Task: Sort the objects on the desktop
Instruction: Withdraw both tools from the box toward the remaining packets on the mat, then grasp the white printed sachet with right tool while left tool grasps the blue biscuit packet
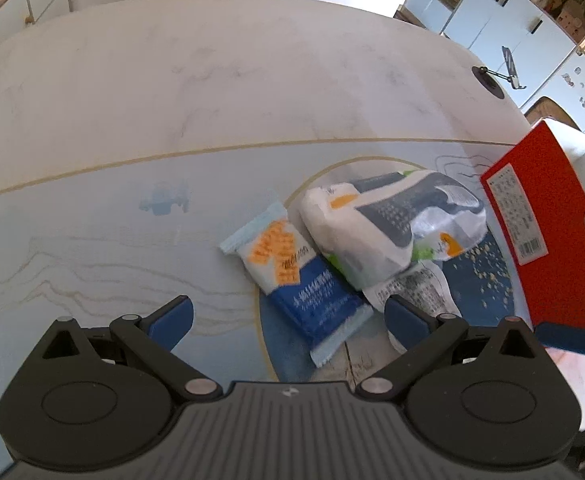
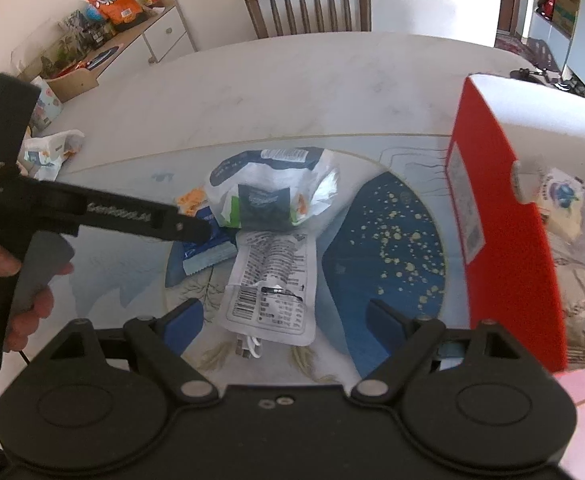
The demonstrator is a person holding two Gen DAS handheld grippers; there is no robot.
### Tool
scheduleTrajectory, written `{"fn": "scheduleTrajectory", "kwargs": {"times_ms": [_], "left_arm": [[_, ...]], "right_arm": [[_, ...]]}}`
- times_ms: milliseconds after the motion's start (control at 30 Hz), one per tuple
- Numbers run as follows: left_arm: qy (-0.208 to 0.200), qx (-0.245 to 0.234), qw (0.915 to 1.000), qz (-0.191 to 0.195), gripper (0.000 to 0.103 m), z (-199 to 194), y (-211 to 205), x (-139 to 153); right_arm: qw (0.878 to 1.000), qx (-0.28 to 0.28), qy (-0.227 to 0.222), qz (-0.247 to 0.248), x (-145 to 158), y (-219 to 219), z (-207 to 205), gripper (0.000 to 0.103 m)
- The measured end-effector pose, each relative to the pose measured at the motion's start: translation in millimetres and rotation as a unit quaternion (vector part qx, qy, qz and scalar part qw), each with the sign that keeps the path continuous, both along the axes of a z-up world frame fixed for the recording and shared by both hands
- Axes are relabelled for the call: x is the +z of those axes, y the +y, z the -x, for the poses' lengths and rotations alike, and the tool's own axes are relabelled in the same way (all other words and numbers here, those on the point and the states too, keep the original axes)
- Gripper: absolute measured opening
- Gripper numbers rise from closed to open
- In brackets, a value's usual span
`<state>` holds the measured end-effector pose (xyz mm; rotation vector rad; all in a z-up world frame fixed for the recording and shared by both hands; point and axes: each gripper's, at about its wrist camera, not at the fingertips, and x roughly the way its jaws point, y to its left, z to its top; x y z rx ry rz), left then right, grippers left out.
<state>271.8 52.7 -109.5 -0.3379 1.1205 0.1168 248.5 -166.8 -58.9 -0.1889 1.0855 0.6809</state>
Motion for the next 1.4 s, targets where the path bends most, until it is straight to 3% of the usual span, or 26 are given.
{"fn": "scheduleTrajectory", "kwargs": {"times_ms": [467,867,1067,1300,1400], "left_arm": [[0.007,0.030,0.9990,-0.032,0.101,-20.3,-2.1,-13.1],[0.019,-0.009,0.9962,-0.085,0.101,-7.5,3.4,-18.6],[0.015,-0.008,0.9963,-0.085,0.101,-0.4,16.2,-18.2],[-0.006,-0.036,0.9961,-0.080,0.094,-1.8,8.7,-15.8],[-0.014,-0.037,0.9966,-0.073,0.087,-3.2,8.4,-14.6]], "right_arm": [[1.000,0.013,0.011,0.011,-22.5,27.6,-12.2,0.088],[1.000,0.015,0.008,0.024,-30.9,34.9,-23.3,0.088],[0.999,0.017,0.010,0.026,-33.1,38.8,-24.5,0.085],[0.999,0.000,0.029,0.017,-36.7,40.1,-34.0,0.077],[0.999,-0.010,0.040,0.020,-40.2,39.1,-37.4,0.065]]}}
